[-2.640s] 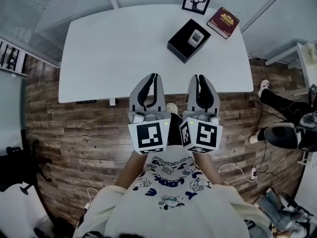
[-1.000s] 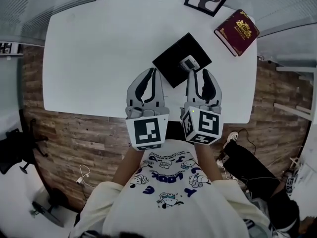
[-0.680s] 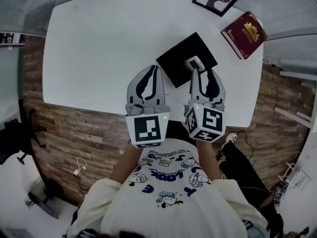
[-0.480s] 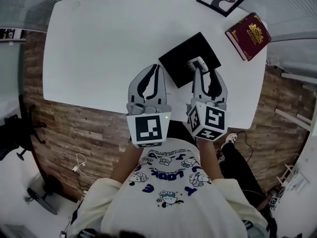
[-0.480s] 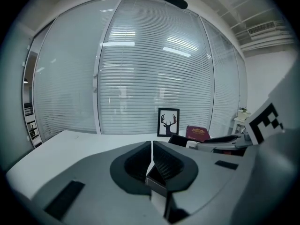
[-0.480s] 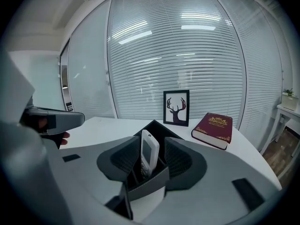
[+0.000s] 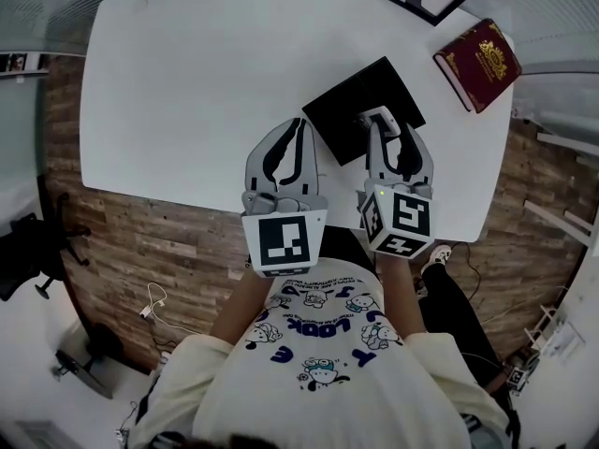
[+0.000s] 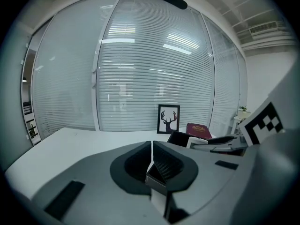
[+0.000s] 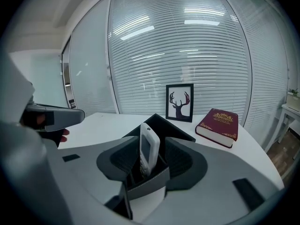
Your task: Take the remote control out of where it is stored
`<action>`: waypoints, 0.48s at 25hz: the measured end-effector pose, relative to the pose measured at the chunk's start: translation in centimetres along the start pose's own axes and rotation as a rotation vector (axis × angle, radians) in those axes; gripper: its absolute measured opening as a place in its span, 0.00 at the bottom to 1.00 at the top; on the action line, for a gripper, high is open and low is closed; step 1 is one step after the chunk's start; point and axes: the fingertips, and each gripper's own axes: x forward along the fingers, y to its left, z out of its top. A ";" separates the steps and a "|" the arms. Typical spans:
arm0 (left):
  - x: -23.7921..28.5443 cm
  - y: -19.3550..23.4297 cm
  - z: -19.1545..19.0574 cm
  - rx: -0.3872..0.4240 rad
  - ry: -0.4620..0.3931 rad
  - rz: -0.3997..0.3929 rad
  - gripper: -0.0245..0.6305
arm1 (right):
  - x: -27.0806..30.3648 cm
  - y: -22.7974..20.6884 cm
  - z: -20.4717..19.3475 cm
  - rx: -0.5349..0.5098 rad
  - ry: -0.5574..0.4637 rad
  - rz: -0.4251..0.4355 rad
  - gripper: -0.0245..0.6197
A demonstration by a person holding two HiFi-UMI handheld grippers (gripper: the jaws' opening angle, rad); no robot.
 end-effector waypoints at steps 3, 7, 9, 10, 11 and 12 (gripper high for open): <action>0.1 0.0 -0.2 -0.001 0.005 -0.001 0.08 | 0.5 0.0 -0.3 -0.006 0.011 0.006 0.30; 0.2 0.2 -0.7 0.001 0.027 -0.004 0.08 | 1.1 0.0 -0.2 -0.028 0.024 0.012 0.30; 0.2 0.3 -0.9 0.000 0.031 -0.002 0.08 | 1.4 0.1 -0.3 -0.046 0.035 0.015 0.30; 0.2 0.4 -1.0 -0.001 0.033 -0.002 0.08 | 1.5 0.1 -0.3 -0.054 0.041 0.017 0.30; 0.2 0.5 -1.0 -0.002 0.034 0.000 0.08 | 1.6 0.2 -0.4 -0.061 0.046 0.019 0.30; 0.2 0.6 -1.0 -0.004 0.034 0.002 0.08 | 1.6 0.4 -0.4 -0.067 0.048 0.021 0.30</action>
